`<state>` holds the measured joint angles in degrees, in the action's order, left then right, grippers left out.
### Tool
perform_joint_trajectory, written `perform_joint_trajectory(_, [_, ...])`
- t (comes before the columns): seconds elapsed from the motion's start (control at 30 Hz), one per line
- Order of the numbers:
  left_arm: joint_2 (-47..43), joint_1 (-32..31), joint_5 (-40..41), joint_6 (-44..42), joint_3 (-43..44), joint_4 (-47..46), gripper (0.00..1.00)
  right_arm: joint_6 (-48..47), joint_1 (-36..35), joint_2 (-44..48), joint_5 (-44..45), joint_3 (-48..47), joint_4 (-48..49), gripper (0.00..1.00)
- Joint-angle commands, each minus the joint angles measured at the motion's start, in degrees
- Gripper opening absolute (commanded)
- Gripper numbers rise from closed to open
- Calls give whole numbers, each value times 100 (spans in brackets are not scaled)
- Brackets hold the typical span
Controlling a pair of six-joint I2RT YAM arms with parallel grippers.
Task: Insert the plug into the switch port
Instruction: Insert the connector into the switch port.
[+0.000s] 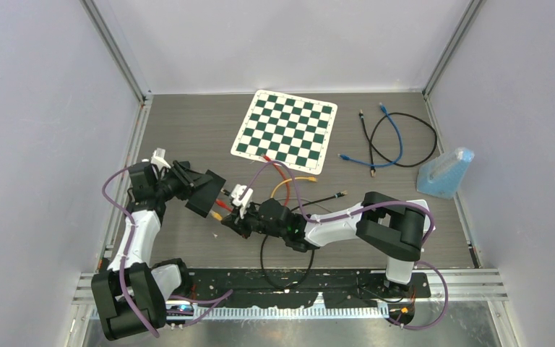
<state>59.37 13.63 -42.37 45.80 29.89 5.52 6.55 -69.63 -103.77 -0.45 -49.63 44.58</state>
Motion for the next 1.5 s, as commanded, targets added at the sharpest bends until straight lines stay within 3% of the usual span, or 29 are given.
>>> perform_joint_trajectory(0.0, [-55, -87, -10, -453, 169, 343, 0, 289, 11, 265, 444, -316, 957, 5])
perform_joint_trajectory(0.33, [17, -84, -4, -673, 157, 251, 0, 502, 10, 474, 448, -711, 50, 5])
perform_joint_trajectory(0.87, [54, -88, 50, -775, 190, 159, 0, 847, -16, 653, 418, -825, -514, 5])
perform_joint_trajectory(1.13, [54, -88, -168, -314, 20, -280, 0, 861, -7, 433, 365, -1159, -503, 5])
perform_joint_trajectory(1.47, [-88, -88, -482, -70, -144, -264, 0, 507, 51, 117, 478, -1198, 283, 5])
